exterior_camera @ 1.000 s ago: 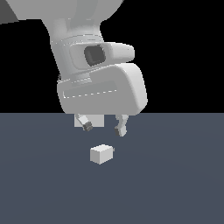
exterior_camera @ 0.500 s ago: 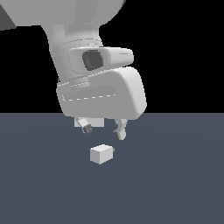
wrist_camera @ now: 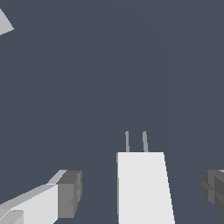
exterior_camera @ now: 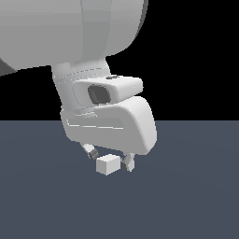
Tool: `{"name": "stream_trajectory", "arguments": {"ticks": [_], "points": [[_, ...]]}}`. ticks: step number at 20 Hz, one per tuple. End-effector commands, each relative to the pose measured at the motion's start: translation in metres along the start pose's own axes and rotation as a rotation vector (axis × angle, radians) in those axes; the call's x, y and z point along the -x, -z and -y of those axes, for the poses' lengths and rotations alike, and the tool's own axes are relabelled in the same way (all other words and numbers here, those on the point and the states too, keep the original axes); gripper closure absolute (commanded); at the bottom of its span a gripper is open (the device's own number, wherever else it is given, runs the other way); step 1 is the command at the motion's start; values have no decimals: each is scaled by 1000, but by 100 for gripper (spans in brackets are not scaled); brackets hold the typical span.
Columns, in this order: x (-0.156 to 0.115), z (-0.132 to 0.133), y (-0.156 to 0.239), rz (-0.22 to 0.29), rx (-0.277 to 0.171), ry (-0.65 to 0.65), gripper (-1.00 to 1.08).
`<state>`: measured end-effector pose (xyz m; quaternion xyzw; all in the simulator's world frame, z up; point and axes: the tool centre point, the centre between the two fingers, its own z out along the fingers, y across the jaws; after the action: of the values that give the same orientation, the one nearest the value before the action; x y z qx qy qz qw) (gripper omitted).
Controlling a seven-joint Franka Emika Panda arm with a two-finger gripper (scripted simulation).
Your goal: Plug the charger into the wall socket.
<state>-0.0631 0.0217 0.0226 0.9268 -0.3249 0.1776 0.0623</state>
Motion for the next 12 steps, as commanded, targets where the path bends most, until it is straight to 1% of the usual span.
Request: {"name": "stream_trajectory", "arguments": {"ticks": [1,5,6,12], "points": [[3,0,-7,0,-1,-1,-92],[4,0,-11,0,-1,-1,-92],[4,0,-11,0,-1,-1,108],[4,0,-11,0,-1,-1,108]]}}
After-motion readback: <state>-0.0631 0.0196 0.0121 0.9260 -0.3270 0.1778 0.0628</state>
